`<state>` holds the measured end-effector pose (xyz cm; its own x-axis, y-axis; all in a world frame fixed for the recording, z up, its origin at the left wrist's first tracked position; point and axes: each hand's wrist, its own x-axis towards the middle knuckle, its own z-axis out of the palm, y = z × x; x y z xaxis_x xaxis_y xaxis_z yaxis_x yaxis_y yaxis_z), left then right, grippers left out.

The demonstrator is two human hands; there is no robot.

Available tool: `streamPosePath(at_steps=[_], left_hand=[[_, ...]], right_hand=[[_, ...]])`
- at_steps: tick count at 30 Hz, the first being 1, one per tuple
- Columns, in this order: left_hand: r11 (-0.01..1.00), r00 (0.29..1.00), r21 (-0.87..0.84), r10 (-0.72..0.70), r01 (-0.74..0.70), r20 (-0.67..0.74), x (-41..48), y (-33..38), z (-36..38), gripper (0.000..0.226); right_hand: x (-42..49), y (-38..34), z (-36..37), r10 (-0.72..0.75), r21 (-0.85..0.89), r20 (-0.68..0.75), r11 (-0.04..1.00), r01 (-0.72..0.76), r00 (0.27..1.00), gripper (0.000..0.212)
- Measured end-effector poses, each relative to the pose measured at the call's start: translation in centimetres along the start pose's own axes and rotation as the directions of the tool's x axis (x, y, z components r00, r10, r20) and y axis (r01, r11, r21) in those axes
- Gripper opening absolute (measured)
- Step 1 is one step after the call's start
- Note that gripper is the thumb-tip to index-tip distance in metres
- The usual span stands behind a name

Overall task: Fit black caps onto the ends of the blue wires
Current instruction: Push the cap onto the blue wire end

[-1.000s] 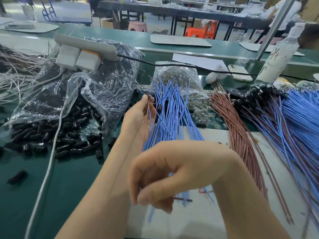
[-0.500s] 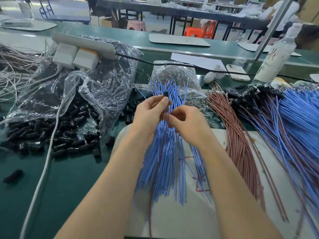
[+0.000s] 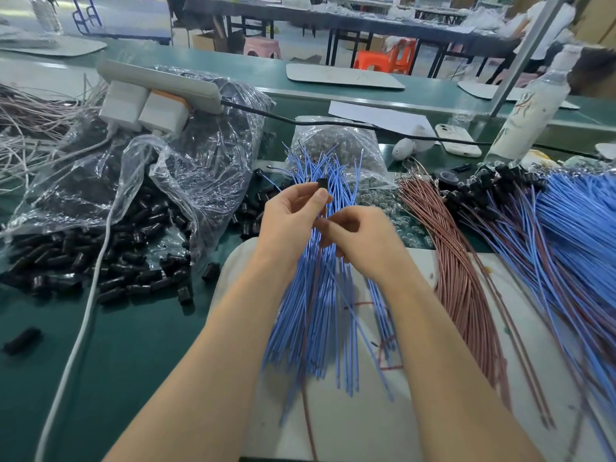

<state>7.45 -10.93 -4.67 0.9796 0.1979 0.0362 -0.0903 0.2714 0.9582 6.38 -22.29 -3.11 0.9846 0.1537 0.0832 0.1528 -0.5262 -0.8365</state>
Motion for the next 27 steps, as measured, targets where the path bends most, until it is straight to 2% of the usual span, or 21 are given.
streamPosePath(at_steps=[3,6,10,14,18,21,27], left_hand=[[0.999,1.0,0.031,0.022,-0.023,0.019,-0.02,-0.31,0.1,0.009],[0.998,0.999,0.055,0.041,-0.042,0.015,-0.03,-0.44,0.07,0.01],[0.997,0.999,0.053,0.052,-0.052,0.007,-0.09,-0.47,0.12,0.012],[1.0,1.0,0.019,0.023,-0.023,0.018,-0.19,-0.4,0.25,0.011],[0.996,1.0,-0.084,-0.007,0.008,0.012,-0.18,-0.25,0.17,0.011],[0.994,1.0,-0.108,-0.005,0.004,-0.006,-0.15,-0.15,0.09,0.012],[0.994,0.995,0.033,0.1,-0.1,-0.001,-0.47,-0.08,0.27,0.012]], right_hand=[[0.2,0.12,0.19,0.005,0.028,-0.054,1.0,-0.004,0.999,0.02],[0.17,0.28,0.2,0.026,0.036,-0.021,0.999,-0.025,0.999,0.02],[0.12,0.41,0.1,0.057,0.136,0.02,0.989,-0.059,0.998,0.014],[0.17,0.4,0.0,0.076,0.215,0.051,0.973,-0.085,0.996,0.013],[0.09,0.39,0.14,0.09,0.233,0.107,0.966,-0.113,0.99,0.011],[0.03,0.33,0.13,0.088,0.208,0.137,0.971,-0.115,0.987,0.014],[0.07,0.44,-0.31,0.077,0.05,0.138,0.995,-0.084,0.987,0.014]])
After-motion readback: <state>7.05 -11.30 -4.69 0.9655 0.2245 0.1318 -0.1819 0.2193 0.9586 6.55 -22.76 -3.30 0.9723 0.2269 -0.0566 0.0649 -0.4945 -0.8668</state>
